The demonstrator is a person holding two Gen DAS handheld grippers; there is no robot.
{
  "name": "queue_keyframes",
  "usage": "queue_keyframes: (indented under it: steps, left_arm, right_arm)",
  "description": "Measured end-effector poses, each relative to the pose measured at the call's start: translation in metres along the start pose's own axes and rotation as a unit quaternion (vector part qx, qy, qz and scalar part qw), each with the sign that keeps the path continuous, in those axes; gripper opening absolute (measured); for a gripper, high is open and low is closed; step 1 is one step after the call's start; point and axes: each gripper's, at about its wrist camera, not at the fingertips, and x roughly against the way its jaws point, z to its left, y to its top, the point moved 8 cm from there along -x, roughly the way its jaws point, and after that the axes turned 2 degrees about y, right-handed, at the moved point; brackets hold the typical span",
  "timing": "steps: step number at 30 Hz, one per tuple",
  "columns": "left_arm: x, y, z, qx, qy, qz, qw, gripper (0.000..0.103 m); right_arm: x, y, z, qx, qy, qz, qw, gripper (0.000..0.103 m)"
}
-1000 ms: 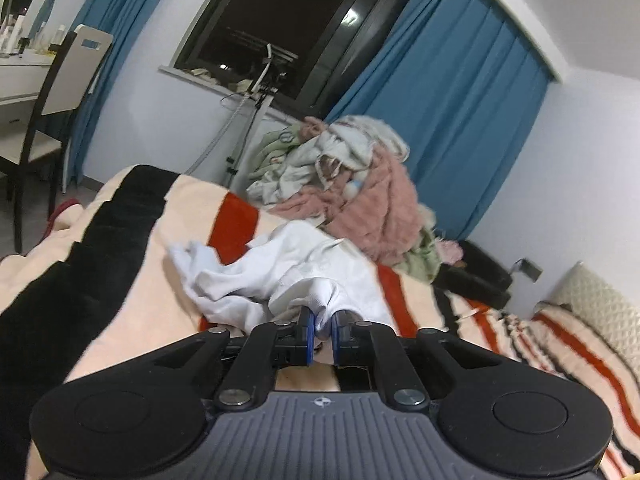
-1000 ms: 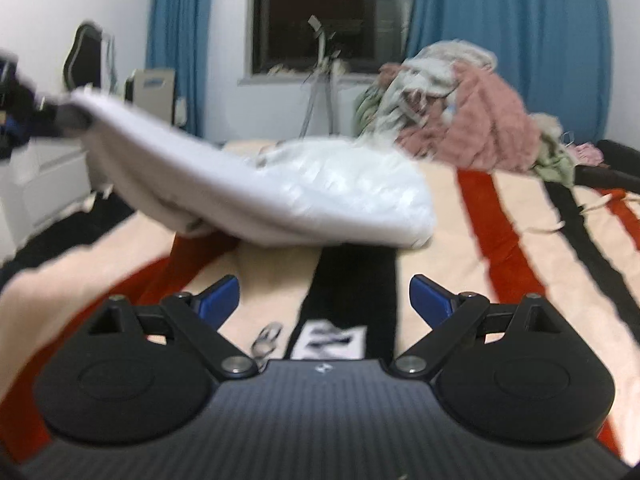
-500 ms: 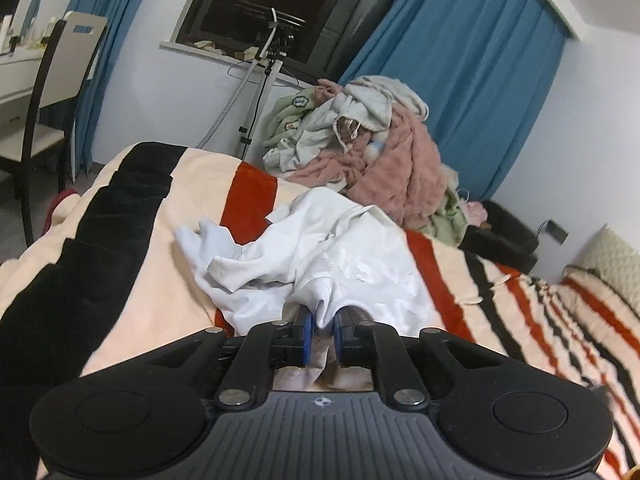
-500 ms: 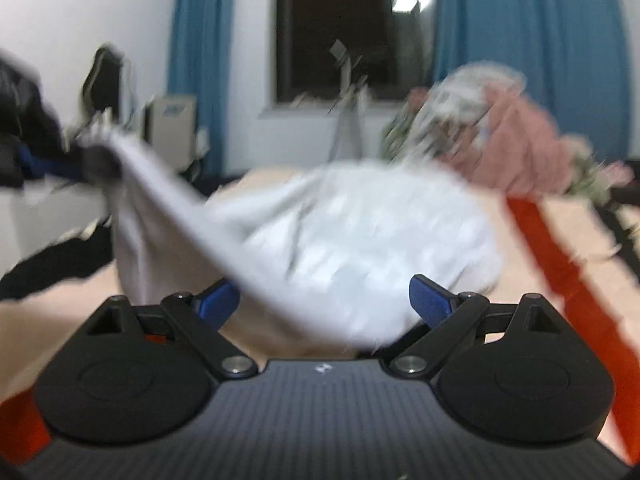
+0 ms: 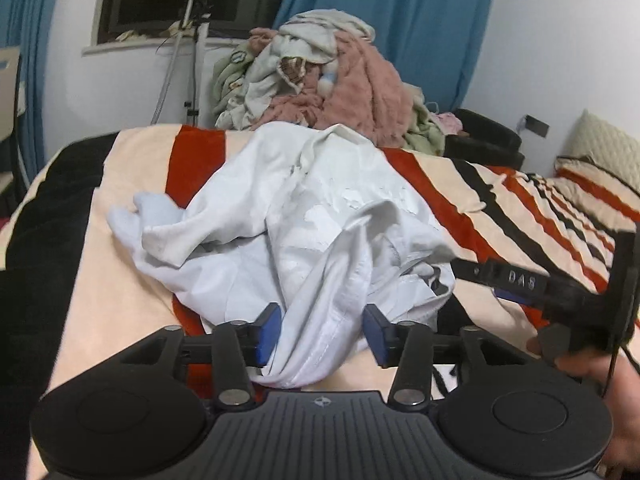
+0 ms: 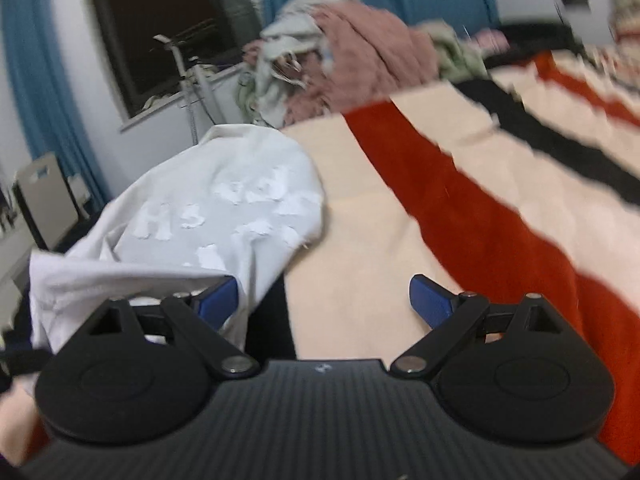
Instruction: Fold clothes
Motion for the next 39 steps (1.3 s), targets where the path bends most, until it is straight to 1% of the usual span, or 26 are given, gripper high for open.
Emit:
queue_keyframes:
  steps: [2, 3, 4, 8, 10, 13, 14, 15, 17, 19, 21, 24, 25, 27, 28, 30, 31, 32, 34, 35, 37, 39]
  left_arm:
    - [0.004, 0.000, -0.005, -0.019, -0.007, -0.008, 0.9998, 0.057]
    - [0.004, 0.000, -0.009, -0.035, -0.008, -0.014, 0.9993, 0.060]
    - [0.004, -0.001, -0.012, -0.050, -0.008, -0.019, 0.9986, 0.061]
    - [-0.009, -0.012, -0.024, -0.104, 0.016, -0.013, 0.9944, 0.061]
    - [-0.014, -0.013, -0.025, -0.114, 0.034, -0.021, 0.9926, 0.059]
    - [-0.013, 0.002, -0.018, -0.088, 0.044, -0.058, 0.9934, 0.052]
    - [-0.012, 0.007, -0.016, -0.080, 0.048, -0.071, 0.9932, 0.043]
    - [-0.012, 0.011, -0.013, -0.070, 0.050, -0.082, 0.9929, 0.030]
    - [-0.008, 0.019, -0.009, -0.046, 0.034, -0.090, 0.9943, 0.013]
    - [-0.002, 0.025, -0.008, -0.027, 0.018, -0.096, 0.9949, 0.010]
    - [0.012, 0.034, -0.012, -0.022, 0.003, -0.121, 0.9924, 0.006]
    - [0.054, 0.056, -0.020, -0.001, -0.017, -0.197, 0.9803, 0.004]
    - [0.069, 0.063, -0.021, 0.016, -0.030, -0.217, 0.9755, 0.004]
    - [0.094, 0.072, -0.019, 0.046, -0.047, -0.247, 0.9667, 0.004]
    - [0.104, 0.075, -0.019, 0.055, -0.055, -0.257, 0.9633, 0.004]
    - [0.110, 0.073, -0.020, 0.046, -0.063, -0.250, 0.9652, 0.004]
    - [0.108, 0.070, -0.021, 0.035, -0.056, -0.241, 0.9683, 0.004]
    - [0.103, 0.067, -0.021, 0.026, -0.047, -0.230, 0.9716, 0.004]
    - [0.091, 0.062, -0.017, 0.028, -0.036, -0.209, 0.9768, 0.004]
    - [0.087, 0.061, -0.015, 0.035, -0.034, -0.205, 0.9776, 0.004]
    - [0.081, 0.062, -0.008, 0.051, -0.033, -0.202, 0.9775, 0.004]
    - [0.079, 0.064, -0.001, 0.064, -0.032, -0.206, 0.9760, 0.004]
  right_arm:
    - [0.002, -0.001, -0.005, -0.026, 0.008, 0.002, 1.000, 0.093]
    - [0.003, 0.001, -0.006, -0.030, 0.010, -0.002, 0.999, 0.093]
    - [0.004, 0.003, -0.006, -0.029, 0.012, -0.007, 0.999, 0.093]
    - [0.013, 0.013, 0.001, -0.007, 0.015, -0.034, 0.999, 0.093]
    - [0.017, 0.016, 0.005, 0.005, 0.015, -0.042, 0.999, 0.093]
    - [0.021, 0.015, 0.009, 0.017, 0.015, -0.040, 0.999, 0.093]
    - [0.021, 0.013, 0.009, 0.018, 0.015, -0.037, 0.999, 0.093]
    - [0.020, 0.012, 0.008, 0.018, 0.014, -0.034, 0.999, 0.093]
    - [0.019, 0.010, 0.006, 0.019, 0.009, -0.028, 0.999, 0.093]
    - [0.016, 0.009, 0.003, 0.017, 0.009, -0.021, 1.000, 0.093]
    - [0.019, 0.011, 0.003, 0.021, 0.008, -0.028, 0.999, 0.093]
    - [0.028, 0.017, 0.006, 0.034, 0.002, -0.049, 0.998, 0.093]
    - [0.036, 0.025, 0.006, 0.036, -0.001, -0.069, 0.997, 0.093]
    - [0.053, 0.041, 0.007, 0.040, -0.007, -0.108, 0.993, 0.093]
    - [0.062, 0.050, 0.007, 0.032, 0.001, -0.124, 0.992, 0.093]
    - [0.076, 0.060, 0.006, 0.011, 0.018, -0.141, 0.990, 0.093]
    - [0.083, 0.065, 0.006, 0.001, 0.026, -0.150, 0.988, 0.093]
    - [0.085, 0.061, 0.007, 0.000, 0.029, -0.142, 0.989, 0.093]
    - [0.090, 0.054, 0.009, -0.001, 0.033, -0.126, 0.991, 0.093]
    - [0.092, 0.050, 0.010, -0.001, 0.035, -0.118, 0.992, 0.093]
    - [0.095, 0.034, 0.020, 0.010, 0.053, -0.095, 0.994, 0.093]
    - [0.091, 0.012, 0.041, 0.046, 0.081, -0.053, 0.994, 0.093]
